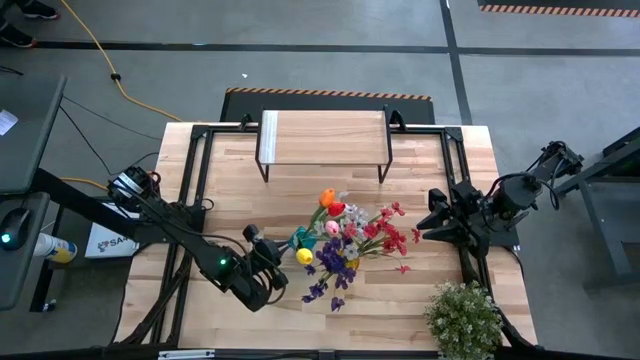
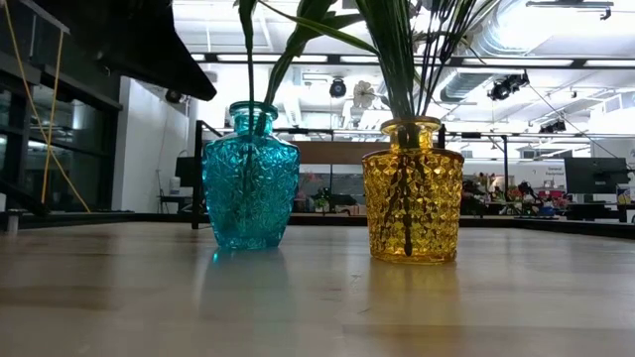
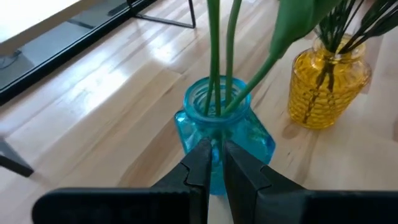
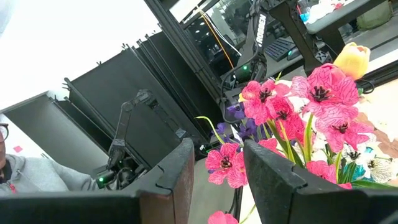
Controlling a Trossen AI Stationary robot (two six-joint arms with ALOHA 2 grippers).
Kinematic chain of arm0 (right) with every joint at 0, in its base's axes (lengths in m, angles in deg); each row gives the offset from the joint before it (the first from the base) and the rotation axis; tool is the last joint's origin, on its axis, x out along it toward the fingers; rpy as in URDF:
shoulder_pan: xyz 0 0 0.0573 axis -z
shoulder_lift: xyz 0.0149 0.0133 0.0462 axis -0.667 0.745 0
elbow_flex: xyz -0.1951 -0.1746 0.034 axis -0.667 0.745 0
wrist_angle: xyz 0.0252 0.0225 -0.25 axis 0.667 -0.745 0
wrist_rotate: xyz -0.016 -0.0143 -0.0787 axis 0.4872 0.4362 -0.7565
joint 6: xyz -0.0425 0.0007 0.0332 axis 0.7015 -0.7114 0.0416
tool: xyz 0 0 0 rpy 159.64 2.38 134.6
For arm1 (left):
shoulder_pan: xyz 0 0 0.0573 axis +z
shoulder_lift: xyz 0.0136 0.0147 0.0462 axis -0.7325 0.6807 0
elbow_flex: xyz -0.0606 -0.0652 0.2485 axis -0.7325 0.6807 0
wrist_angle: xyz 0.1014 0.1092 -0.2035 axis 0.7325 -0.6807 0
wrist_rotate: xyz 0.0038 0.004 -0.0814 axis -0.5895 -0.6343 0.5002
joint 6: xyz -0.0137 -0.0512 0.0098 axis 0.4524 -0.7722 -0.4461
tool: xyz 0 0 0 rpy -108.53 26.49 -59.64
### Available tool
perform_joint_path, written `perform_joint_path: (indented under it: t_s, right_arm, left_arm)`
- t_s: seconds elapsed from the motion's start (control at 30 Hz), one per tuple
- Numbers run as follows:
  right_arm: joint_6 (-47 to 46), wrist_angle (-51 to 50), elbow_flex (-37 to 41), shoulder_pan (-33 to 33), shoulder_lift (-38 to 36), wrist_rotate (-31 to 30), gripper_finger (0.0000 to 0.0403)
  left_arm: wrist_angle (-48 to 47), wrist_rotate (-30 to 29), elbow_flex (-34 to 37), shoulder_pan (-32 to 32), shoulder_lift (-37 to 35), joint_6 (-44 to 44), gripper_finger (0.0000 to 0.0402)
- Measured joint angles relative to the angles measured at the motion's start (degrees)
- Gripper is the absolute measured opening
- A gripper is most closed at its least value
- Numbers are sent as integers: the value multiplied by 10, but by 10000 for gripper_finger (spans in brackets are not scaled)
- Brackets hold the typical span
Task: Pick and place flowers into a vace then onto a shelf
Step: Put the blue flower vase on the shelf
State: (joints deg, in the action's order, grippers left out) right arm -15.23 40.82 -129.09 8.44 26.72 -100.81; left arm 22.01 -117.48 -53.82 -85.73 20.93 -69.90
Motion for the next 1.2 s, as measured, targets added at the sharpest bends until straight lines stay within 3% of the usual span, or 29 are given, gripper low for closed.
perform_joint_path:
  t_s: [0.53,0.67,0.93,1.2]
  right_arm:
    - [2,0,0,0,0,0,130]
    - [1,0,0,0,0,0,130]
    - [1,0,0,0,0,0,130]
    - [-1,0,0,0,0,11,130]
  left_arm:
    - [-24,6,0,0,0,-81,79]
    - [-45,5,0,0,0,-130,116]
    - [-34,-8,-1,4,0,-170,228]
    - [-66,11,-33,21,-17,-208,257]
